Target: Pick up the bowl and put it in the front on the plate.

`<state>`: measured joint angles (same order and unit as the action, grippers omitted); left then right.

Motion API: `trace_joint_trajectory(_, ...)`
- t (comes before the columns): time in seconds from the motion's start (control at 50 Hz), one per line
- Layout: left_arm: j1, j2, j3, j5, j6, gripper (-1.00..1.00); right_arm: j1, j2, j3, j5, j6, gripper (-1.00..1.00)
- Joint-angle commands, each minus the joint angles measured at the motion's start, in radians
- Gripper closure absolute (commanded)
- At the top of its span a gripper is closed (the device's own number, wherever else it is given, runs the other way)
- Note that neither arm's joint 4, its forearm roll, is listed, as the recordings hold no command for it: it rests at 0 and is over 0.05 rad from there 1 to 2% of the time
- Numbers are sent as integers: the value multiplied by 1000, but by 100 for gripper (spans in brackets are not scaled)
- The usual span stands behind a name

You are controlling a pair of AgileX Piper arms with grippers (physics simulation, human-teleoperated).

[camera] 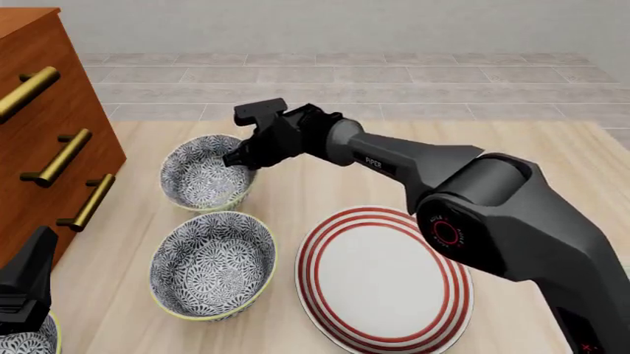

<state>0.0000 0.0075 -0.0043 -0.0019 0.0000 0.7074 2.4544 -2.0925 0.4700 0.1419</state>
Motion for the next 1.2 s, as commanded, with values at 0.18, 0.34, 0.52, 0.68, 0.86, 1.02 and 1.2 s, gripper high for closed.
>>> trace_joint_trajectory(0.18, 0, 0, 0, 0, 0, -100, -26, 16, -99, 40, 10, 100)
trace_joint_trajectory(0.34, 0, 0, 0, 0, 0, -100, -30, -4, -106, 37, 31, 100)
trace_joint_trajectory(0.52, 0, 0, 0, 0, 0, -100, -36, -47, -57, 5, 62, 100)
trace_joint_trajectory(0.68, 0, 0, 0, 0, 0, -100, -47, -85, -9, -31, 90, 100)
trace_joint_trajectory(0.86, 0, 0, 0, 0, 0, -100, -53, -140, 63, -78, 135, 100)
trace_joint_trajectory(1.02, 0, 0, 0, 0, 0, -100, -59, -162, 87, -83, 146, 100)
trace_joint_trajectory(1.2, 0, 0, 0, 0, 0, -100, -59, -186, 94, -62, 154, 100)
